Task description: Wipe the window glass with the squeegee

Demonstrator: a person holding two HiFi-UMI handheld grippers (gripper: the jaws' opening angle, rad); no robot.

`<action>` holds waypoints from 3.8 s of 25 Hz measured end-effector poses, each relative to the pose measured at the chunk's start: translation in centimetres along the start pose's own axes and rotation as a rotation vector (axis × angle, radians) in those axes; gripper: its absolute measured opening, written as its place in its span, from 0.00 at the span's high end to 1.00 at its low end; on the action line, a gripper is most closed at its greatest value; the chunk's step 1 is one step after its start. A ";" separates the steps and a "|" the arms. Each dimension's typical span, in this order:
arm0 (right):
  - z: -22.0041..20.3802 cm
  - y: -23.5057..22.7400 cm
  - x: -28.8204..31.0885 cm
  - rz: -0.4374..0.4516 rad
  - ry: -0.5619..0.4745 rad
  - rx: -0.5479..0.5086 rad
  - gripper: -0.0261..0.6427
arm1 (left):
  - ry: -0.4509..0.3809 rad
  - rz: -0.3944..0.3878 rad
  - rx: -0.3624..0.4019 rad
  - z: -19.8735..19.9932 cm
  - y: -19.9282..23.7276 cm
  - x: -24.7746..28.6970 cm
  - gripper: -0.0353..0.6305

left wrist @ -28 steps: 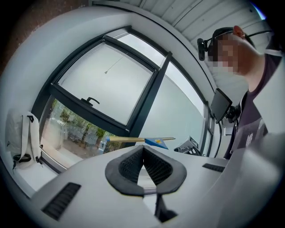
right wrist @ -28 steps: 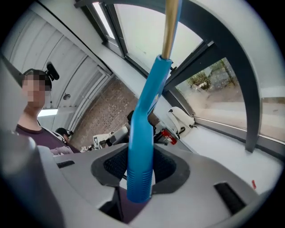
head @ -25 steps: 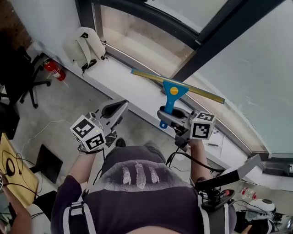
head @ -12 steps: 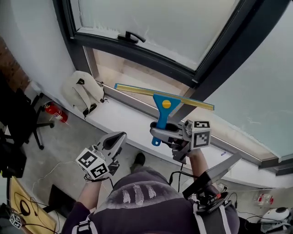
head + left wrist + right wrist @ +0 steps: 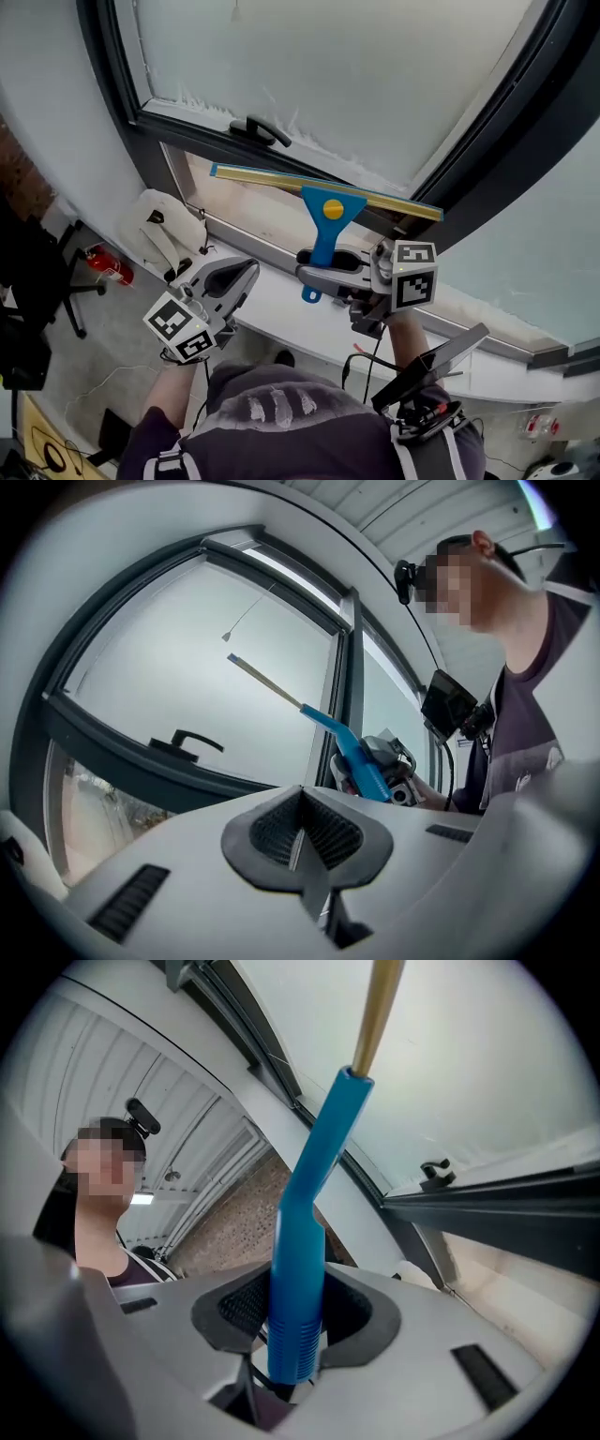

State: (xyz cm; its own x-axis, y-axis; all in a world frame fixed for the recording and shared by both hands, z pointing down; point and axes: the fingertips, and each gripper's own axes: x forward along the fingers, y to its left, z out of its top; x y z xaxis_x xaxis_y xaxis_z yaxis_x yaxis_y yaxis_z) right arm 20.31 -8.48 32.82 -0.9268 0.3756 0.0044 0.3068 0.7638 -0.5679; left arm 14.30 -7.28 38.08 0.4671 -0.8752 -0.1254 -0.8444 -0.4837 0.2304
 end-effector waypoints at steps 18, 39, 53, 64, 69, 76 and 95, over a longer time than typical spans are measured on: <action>17.6 -7.2 5.9 -0.358 -0.198 -0.217 0.77 | 0.021 -0.553 0.107 9.3 13.2 2.1 0.94; 36.1 -3.5 0.9 -0.361 -0.095 -0.375 0.77 | -0.044 -0.621 0.106 10.7 8.7 6.2 0.94; 39.7 -0.9 -1.2 -0.194 -0.136 -0.319 0.77 | -0.030 -0.621 0.109 10.1 7.9 8.5 0.94; 38.9 -1.1 -1.5 -0.208 -0.126 -0.226 0.77 | -0.002 -0.607 0.103 9.2 7.8 9.1 0.93; 39.1 -0.4 -1.7 -0.201 -0.208 -0.200 0.77 | -0.006 -0.601 0.110 9.2 8.0 8.9 0.94; 39.2 -0.8 -2.4 -0.227 -0.374 -0.206 0.77 | 0.016 -0.609 0.090 8.4 8.2 9.0 0.94; 38.6 -2.3 -3.7 -0.314 -0.600 -0.285 0.77 | 0.042 -0.626 0.042 7.6 8.1 8.7 0.94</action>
State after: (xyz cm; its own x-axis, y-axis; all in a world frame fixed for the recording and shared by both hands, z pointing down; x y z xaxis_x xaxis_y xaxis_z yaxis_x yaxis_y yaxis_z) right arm 14.65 -31.89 2.32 -0.9145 -0.1732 -0.3656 -0.0242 0.9256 -0.3778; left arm 9.53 -18.81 31.54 0.8853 -0.4260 -0.1864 -0.4170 -0.9047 0.0870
